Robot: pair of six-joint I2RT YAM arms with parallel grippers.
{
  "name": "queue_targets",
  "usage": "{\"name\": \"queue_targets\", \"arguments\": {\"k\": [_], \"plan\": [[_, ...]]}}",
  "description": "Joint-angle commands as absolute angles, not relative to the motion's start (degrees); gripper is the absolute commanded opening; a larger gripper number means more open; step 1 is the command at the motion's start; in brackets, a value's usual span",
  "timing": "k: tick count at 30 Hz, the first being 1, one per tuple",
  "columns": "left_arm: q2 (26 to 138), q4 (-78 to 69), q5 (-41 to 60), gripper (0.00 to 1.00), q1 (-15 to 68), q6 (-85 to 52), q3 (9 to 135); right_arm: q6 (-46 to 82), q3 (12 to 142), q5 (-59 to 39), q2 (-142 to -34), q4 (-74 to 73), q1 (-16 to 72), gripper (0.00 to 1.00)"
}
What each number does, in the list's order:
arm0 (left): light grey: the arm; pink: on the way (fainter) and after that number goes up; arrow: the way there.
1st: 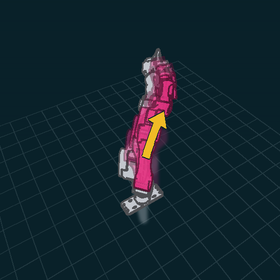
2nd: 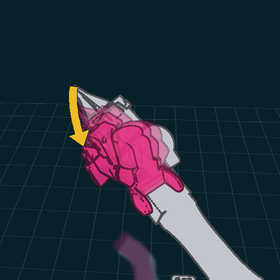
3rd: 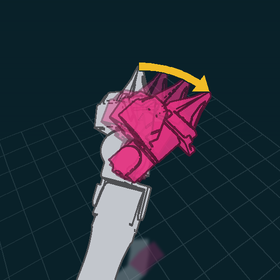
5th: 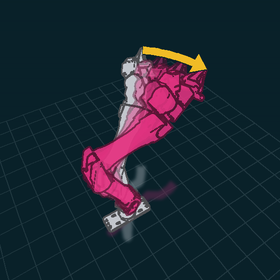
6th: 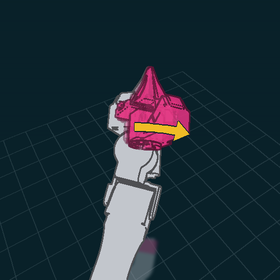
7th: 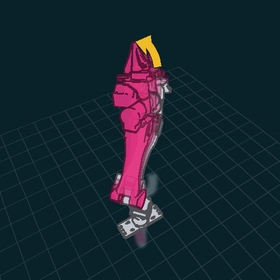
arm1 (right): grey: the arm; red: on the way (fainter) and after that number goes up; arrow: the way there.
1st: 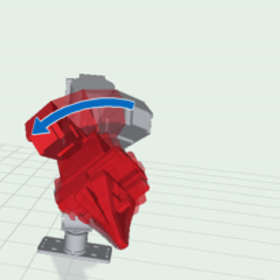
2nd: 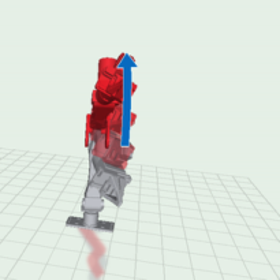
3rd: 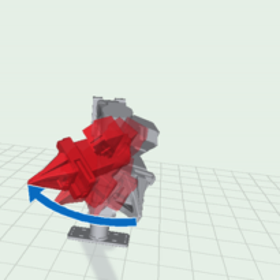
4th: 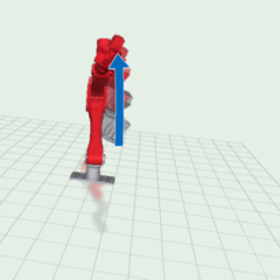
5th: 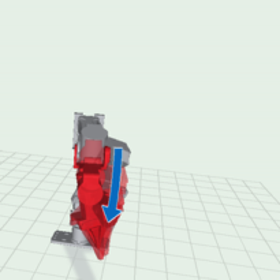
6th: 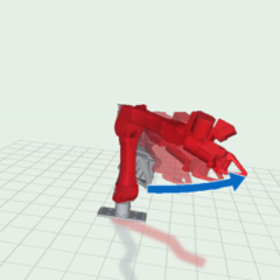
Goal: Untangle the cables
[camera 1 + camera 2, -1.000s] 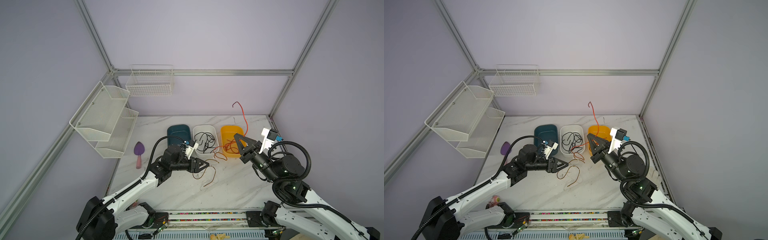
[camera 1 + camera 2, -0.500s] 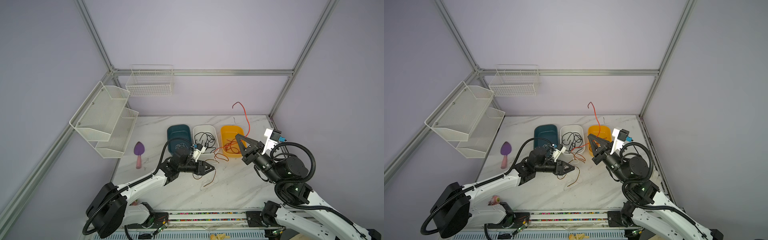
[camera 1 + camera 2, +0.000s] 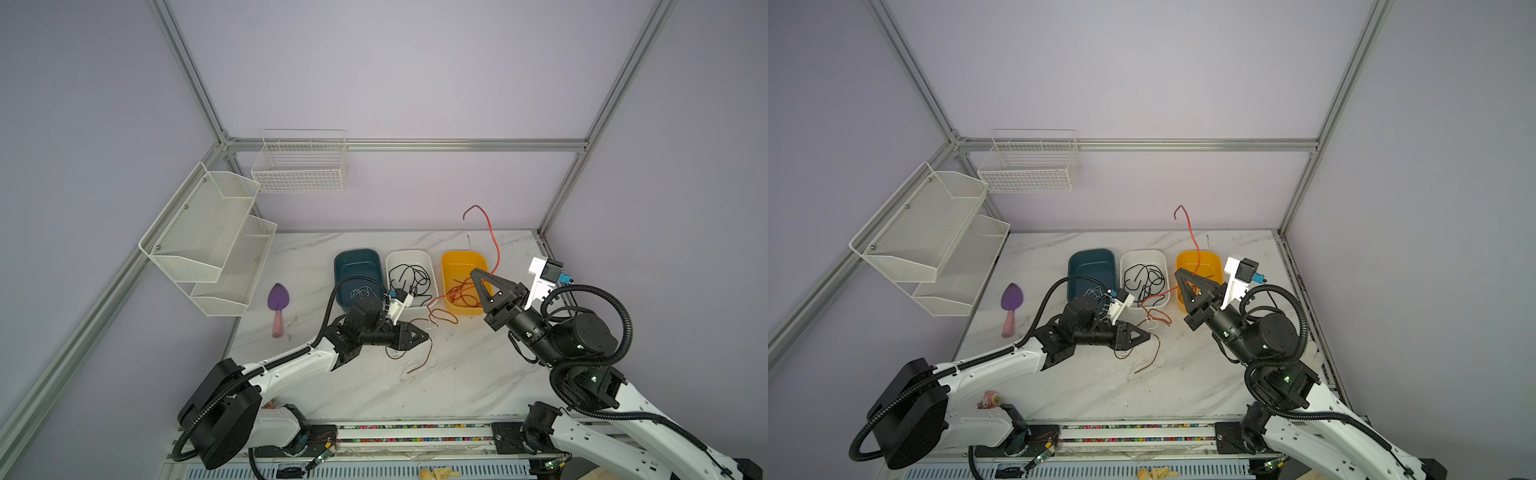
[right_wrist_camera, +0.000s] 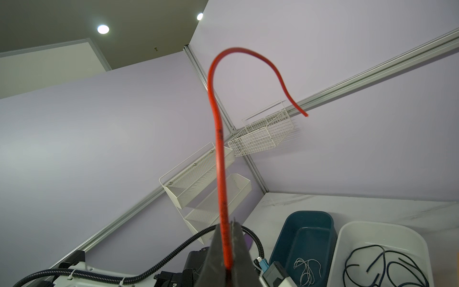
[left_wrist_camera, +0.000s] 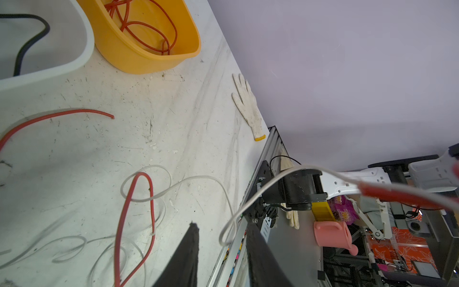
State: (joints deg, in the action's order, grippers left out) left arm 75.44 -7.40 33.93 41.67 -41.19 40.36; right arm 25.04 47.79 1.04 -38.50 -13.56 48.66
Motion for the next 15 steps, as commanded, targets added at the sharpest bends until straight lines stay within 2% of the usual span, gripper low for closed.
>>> {"name": "queue_targets", "arguments": {"k": [1, 15], "plan": [[75.8, -10.5, 33.8, 0.26, 41.9, -40.8, 39.3, 25.4, 48.3, 0.6, -37.7, -16.4, 49.0, 0.00], [75.8, -10.3, 33.7, 0.05, 42.0, -41.0, 39.3, 25.1, 47.5, 1.6, -37.2, -16.5, 48.9, 0.00]]}}
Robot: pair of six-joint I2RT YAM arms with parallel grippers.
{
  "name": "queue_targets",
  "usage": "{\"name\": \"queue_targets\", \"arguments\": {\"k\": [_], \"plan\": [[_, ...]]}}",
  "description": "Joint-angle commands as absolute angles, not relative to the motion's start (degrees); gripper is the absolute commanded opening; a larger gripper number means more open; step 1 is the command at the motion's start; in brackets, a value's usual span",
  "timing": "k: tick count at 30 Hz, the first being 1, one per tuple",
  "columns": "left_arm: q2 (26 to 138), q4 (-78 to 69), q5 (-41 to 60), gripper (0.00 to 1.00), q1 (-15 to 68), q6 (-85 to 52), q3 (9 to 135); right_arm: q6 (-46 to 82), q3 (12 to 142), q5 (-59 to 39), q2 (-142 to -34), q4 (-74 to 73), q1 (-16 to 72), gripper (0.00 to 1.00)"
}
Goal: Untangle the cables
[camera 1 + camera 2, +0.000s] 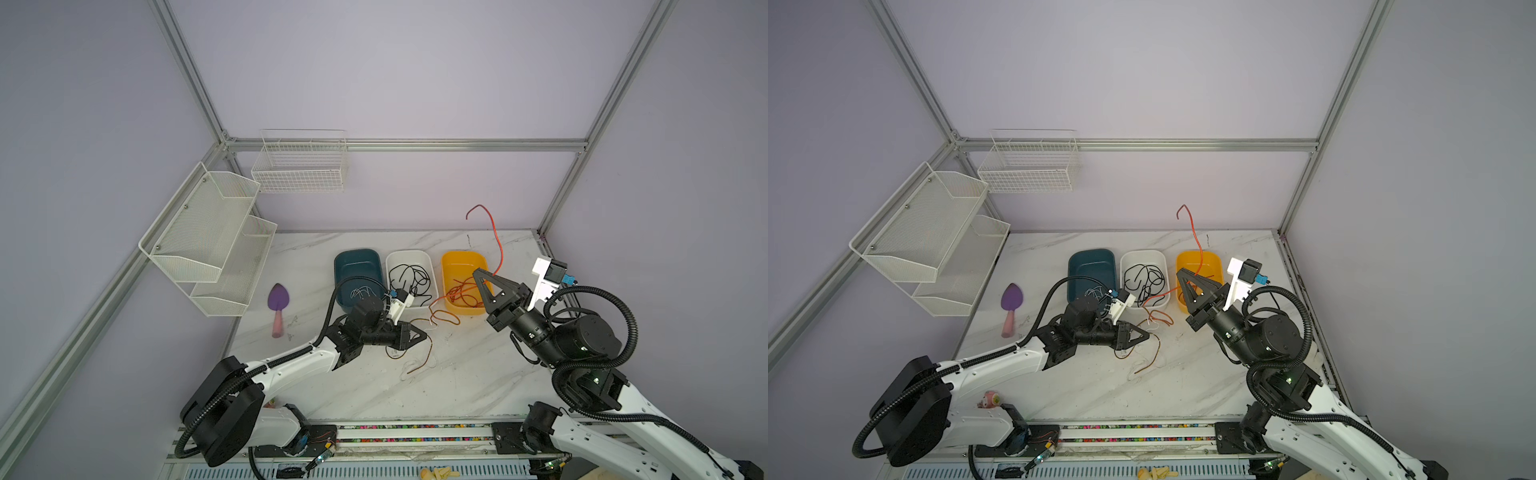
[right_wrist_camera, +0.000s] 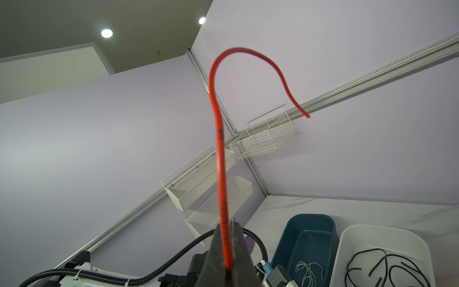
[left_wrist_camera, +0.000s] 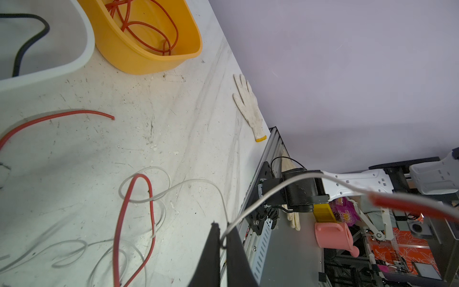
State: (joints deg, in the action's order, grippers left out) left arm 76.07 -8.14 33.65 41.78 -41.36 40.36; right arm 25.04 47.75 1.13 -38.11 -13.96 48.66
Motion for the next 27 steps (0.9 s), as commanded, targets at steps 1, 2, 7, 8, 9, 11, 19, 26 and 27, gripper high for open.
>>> {"name": "queue_targets", "arguments": {"k": [1, 2, 7, 8, 9, 11, 19, 26, 27], "plan": [[75.7, -10.2, 33.7, 0.03, 42.0, -41.0, 39.2, 25.0, 47.6, 1.8, -37.2, -16.5, 48.9, 0.00], [75.5, -10.2, 33.7, 0.02, 42.0, -41.0, 39.2, 24.8, 47.6, 2.1, -37.2, -16.4, 49.0, 0.00], [74.9, -9.6, 33.3, 0.00, 42.0, -41.2, 38.1, 23.7, 48.0, 5.1, -37.6, -14.3, 48.9, 0.00], [74.8, -9.6, 33.4, 0.00, 42.0, -41.3, 37.8, 23.7, 47.9, 5.2, -37.7, -14.5, 49.0, 0.00], [74.6, -9.6, 33.4, 0.00, 42.0, -41.4, 37.4, 23.7, 47.8, 6.0, -37.8, -14.4, 49.0, 0.00], [74.1, -9.6, 33.3, 0.00, 42.0, -41.4, 36.5, 23.2, 47.9, 7.9, -38.1, -14.1, 48.9, 0.00], [73.1, -9.7, 33.0, 0.00, 42.1, -41.9, 33.6, 20.3, 48.3, 18.6, -39.8, -13.9, 49.0, 0.00], [73.2, -9.8, 32.9, 0.00, 42.1, -42.4, 31.7, 18.4, 49.3, 27.0, -40.5, -13.6, 49.0, 0.00], [73.2, -9.8, 32.8, 0.00, 42.1, -42.4, 31.5, 18.2, 49.4, 27.9, -40.6, -13.4, 49.0, 0.00]]}}
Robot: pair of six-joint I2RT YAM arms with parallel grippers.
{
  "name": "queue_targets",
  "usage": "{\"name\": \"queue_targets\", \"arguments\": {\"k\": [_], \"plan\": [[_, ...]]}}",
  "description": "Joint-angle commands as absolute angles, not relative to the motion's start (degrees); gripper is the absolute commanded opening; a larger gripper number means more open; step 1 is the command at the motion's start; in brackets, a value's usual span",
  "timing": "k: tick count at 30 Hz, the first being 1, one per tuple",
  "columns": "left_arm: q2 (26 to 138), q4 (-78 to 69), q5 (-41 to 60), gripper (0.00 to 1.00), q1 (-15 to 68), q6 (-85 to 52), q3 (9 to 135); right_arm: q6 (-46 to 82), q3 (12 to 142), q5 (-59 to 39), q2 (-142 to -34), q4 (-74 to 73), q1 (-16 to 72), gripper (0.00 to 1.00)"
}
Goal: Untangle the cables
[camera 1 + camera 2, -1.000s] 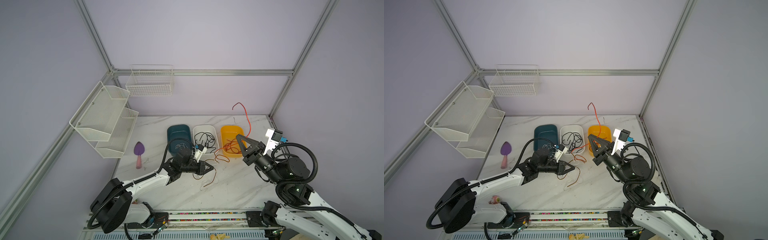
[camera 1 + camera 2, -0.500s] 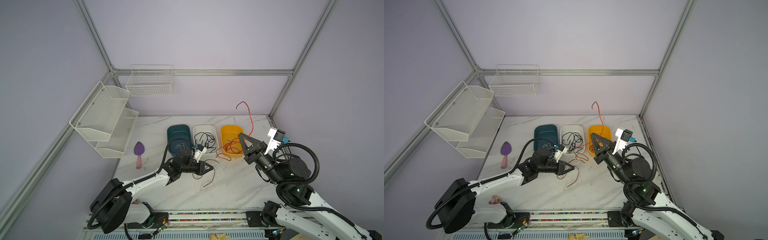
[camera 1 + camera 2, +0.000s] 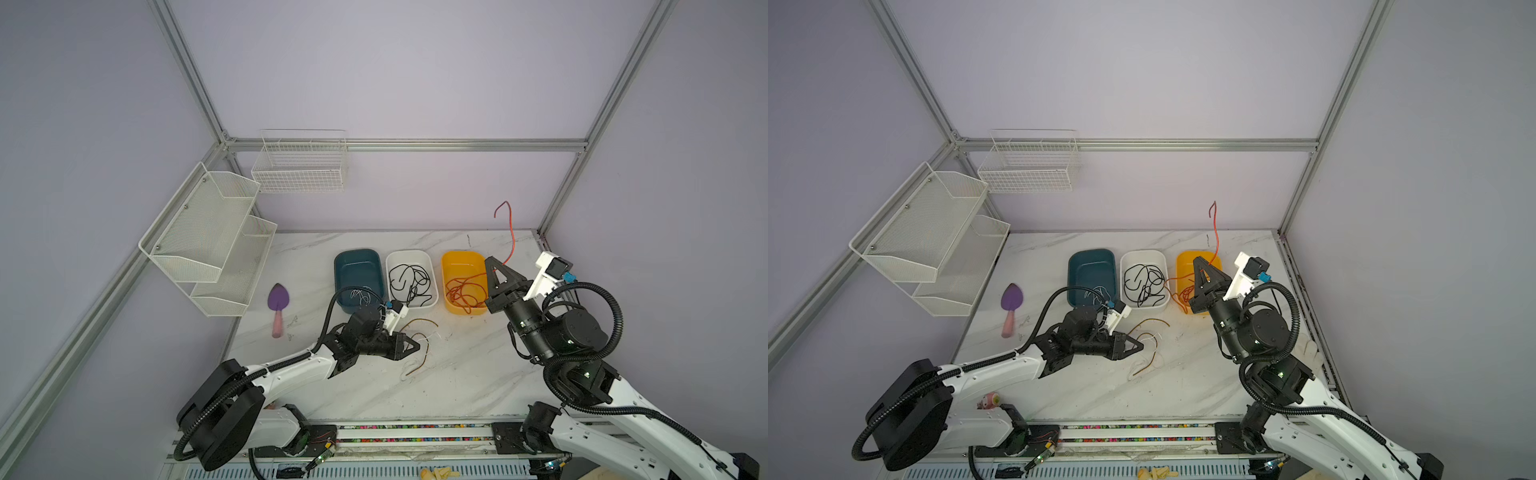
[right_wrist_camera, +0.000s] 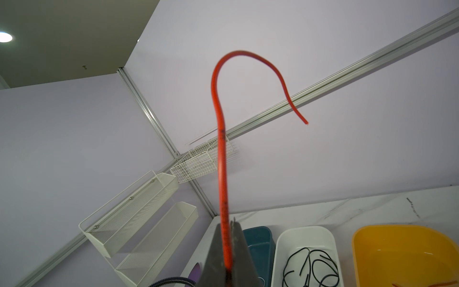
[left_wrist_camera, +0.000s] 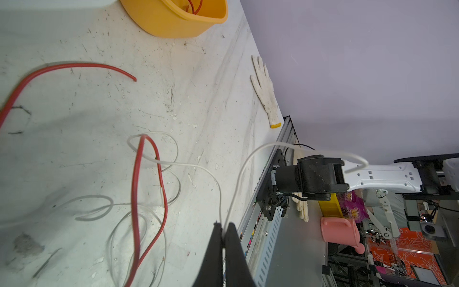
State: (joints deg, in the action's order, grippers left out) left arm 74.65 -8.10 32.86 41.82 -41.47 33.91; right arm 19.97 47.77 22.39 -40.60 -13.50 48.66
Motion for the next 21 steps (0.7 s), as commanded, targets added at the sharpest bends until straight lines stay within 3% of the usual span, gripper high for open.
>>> {"name": "queue_targets", "arguments": {"k": [1, 14, 21], "plan": [[73.1, -9.9, 32.6, 0.00, 42.1, -42.5, 31.3, 18.1, 49.5, 28.5, -40.8, -13.3, 48.9, 0.00], [74.2, -2.5, 28.9, 0.00, 42.1, -41.2, 36.9, 16.7, 47.6, 31.1, -44.5, -12.2, 48.8, 0.00], [74.7, 6.3, 26.8, 0.11, 42.1, -38.1, 44.1, 19.2, 48.9, 27.1, -47.1, -9.0, 46.0, 0.00]]}}
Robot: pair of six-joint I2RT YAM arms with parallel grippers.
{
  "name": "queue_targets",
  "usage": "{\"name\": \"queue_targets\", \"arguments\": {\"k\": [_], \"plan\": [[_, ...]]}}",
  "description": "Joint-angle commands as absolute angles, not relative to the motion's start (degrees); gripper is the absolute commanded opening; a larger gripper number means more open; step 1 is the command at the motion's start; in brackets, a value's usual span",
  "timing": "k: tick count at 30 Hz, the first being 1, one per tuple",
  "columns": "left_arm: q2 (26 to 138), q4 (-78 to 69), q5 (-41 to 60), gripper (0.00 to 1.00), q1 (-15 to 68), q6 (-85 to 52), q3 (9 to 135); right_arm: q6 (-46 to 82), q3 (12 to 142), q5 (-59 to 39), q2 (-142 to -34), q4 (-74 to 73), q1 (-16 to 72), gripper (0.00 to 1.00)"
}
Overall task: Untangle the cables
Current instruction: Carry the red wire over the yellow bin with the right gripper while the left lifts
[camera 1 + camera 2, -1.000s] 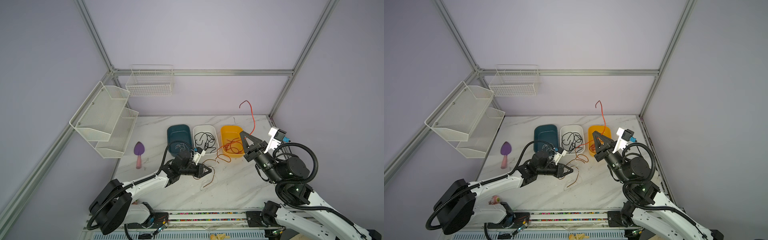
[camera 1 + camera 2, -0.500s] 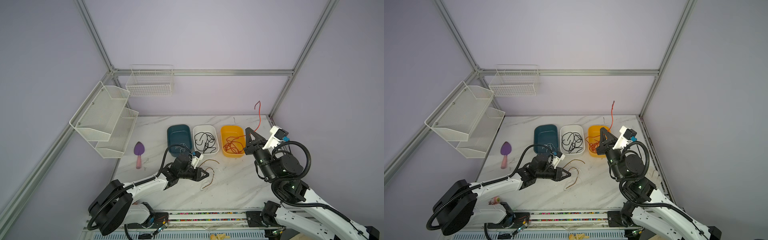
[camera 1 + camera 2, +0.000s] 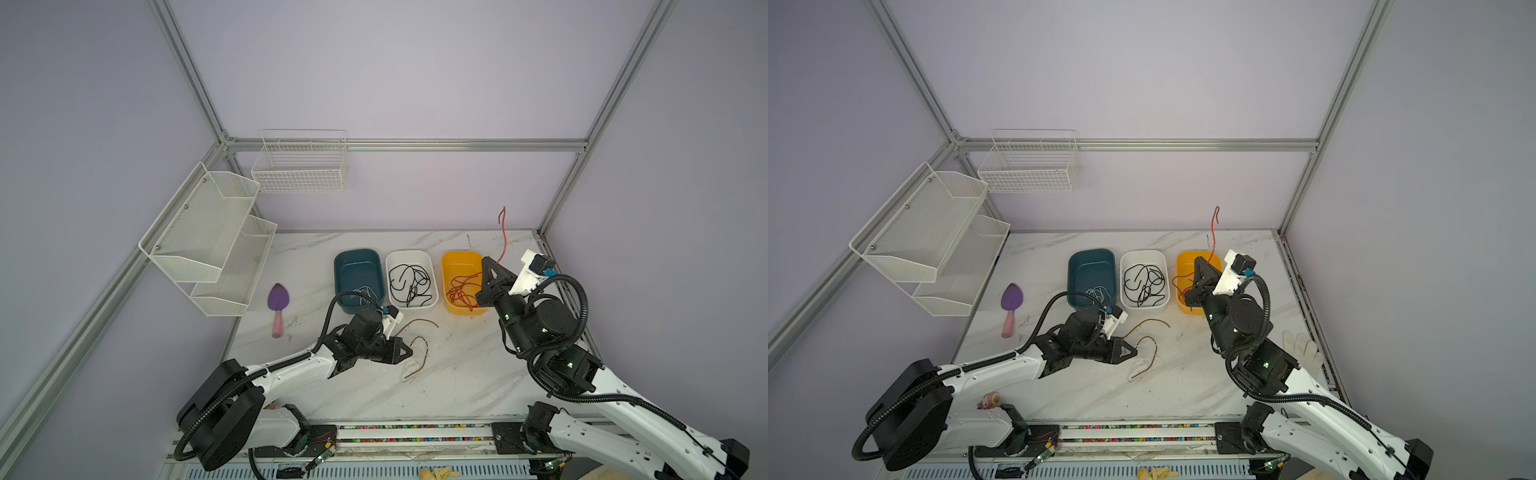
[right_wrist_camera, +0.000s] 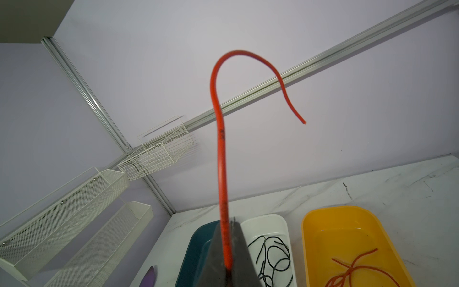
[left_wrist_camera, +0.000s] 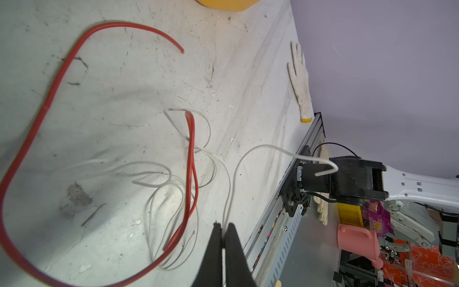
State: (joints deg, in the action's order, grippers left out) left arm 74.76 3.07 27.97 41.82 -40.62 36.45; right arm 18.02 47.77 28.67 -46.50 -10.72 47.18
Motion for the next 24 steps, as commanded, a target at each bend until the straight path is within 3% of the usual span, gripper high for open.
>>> {"name": "queue_targets", "arguments": {"k": [1, 14, 19, 24], "plan": [[74.8, 7.6, 26.6, 0.13, 42.1, -37.6, 45.3, 19.8, 49.0, 25.9, -47.4, -8.6, 45.3, 0.00], [77.9, 33.6, 20.9, 0.34, 40.1, -22.6, 67.4, 24.7, 48.4, 10.1, -49.9, -6.1, 32.4, 0.00], [78.2, 37.9, 19.6, 0.50, 35.3, -19.2, 74.0, 24.5, 48.6, 9.1, -51.5, -6.0, 30.5, 0.00], [75.7, 33.4, 19.3, 0.68, 30.8, -21.9, 72.9, 24.0, 49.6, 9.0, -53.8, -6.1, 28.6, 0.00]]}}
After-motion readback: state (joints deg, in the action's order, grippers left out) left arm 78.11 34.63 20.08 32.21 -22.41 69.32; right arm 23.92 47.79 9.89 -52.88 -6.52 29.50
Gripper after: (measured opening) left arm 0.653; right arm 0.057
